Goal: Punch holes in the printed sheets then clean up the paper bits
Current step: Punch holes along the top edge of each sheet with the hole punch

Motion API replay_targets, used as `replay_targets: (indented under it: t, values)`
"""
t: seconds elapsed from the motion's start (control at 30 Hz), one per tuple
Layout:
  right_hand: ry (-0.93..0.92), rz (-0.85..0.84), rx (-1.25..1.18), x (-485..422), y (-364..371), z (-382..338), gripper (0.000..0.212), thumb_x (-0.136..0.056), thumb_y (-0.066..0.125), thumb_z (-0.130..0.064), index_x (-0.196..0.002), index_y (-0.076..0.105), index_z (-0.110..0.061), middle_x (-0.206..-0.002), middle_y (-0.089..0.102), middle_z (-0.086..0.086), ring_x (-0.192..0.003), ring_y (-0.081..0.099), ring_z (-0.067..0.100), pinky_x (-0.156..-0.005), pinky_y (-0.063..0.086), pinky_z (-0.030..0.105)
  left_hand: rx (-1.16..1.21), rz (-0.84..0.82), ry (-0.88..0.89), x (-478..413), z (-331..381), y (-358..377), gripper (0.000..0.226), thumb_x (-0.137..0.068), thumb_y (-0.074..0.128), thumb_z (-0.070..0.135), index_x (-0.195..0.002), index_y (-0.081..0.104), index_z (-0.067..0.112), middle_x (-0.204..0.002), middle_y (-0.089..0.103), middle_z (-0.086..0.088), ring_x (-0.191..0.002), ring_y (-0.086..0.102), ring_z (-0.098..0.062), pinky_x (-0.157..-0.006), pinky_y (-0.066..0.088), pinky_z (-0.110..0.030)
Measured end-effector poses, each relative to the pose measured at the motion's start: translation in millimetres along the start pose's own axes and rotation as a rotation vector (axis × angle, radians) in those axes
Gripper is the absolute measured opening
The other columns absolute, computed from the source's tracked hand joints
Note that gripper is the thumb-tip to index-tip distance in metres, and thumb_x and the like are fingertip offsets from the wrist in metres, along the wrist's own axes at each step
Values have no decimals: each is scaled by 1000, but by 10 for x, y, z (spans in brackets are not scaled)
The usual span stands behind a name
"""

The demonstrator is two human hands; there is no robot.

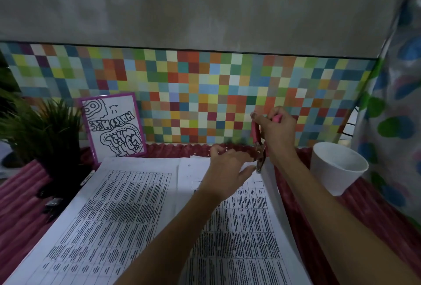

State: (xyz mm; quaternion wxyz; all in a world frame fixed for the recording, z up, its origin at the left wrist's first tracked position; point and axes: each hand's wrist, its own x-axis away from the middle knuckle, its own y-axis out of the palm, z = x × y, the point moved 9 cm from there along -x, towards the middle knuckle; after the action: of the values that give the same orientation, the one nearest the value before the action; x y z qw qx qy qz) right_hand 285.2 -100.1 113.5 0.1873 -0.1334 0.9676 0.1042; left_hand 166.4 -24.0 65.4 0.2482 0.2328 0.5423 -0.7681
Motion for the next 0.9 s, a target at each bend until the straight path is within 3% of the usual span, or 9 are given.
replay_targets:
  t: [0.13, 0.3, 0.37, 0.43, 0.53, 0.67, 0.8, 0.9]
  values:
    - [3, -53, 36, -13, 6, 25, 49, -80, 74, -3, -62, 30, -17, -59, 29, 3, -60, 36, 19, -65, 49, 28, 12, -24, -26, 8, -35, 27, 20, -97, 54, 38, -102, 68, 24, -99, 71, 9, -87, 59, -13, -99, 22, -41]
    - [27, -85, 44, -9, -3, 52, 49, -79, 76, -9, -58, 33, -22, -66, 40, 11, -69, 52, 24, -86, 55, 47, 66, -26, -77, 17, -90, -9, 18, -97, 56, 35, -103, 68, 23, -99, 69, 9, -88, 51, -10, -93, 22, -37]
    - [77, -78, -36, -18, -30, 79, 47, -80, 74, -4, -60, 34, -18, -67, 49, 14, -70, 60, 23, -69, 58, 36, 85, -24, -84, 1, -107, -46, 16, -97, 56, 34, -96, 68, 24, -92, 67, 11, -83, 50, -9, -87, 21, -33]
    - [171, -113, -167, 5, -5, 109, 42, -82, 70, 2, -60, 38, -14, -68, 60, 5, -69, 65, 19, -54, 54, 28, 91, -39, -93, -11, -127, -52, 17, -97, 55, 33, -91, 67, 23, -85, 64, 12, -78, 46, -7, -85, 21, -33]
    - [271, -213, -237, 84, 83, 118, 37, -89, 62, 0, -62, 39, -12, -88, 73, 14, -85, 72, 29, -62, 55, 37, 84, -58, -104, -9, -167, -19, 14, -97, 54, 36, -91, 62, 27, -82, 56, 15, -77, 43, -7, -88, 23, -35]
    - [200, -200, -133, 92, 91, -43, 35, -91, 60, -1, -63, 44, -13, -93, 73, 17, -72, 71, 29, -69, 55, 46, 15, -87, -96, 9, -157, 41, 14, -98, 51, 38, -95, 62, 30, -86, 64, 8, -77, 46, -10, -94, 25, -39]
    - [89, -105, -45, 49, -66, -250, 26, -86, 67, 1, -81, 48, -17, -97, 70, 14, -69, 69, 22, -53, 54, 32, 96, -68, -115, 17, -179, -7, 20, -98, 50, 44, -93, 62, 30, -91, 68, 10, -82, 49, -10, -91, 23, -36]
    - [55, -223, 200, 83, -161, -281, 43, -77, 78, -6, -109, 54, -24, -104, 66, 5, -84, 66, 21, -61, 54, 26, 145, -27, -113, -27, -209, -75, 20, -98, 49, 47, -89, 59, 33, -87, 61, 16, -84, 49, -6, -89, 22, -34]
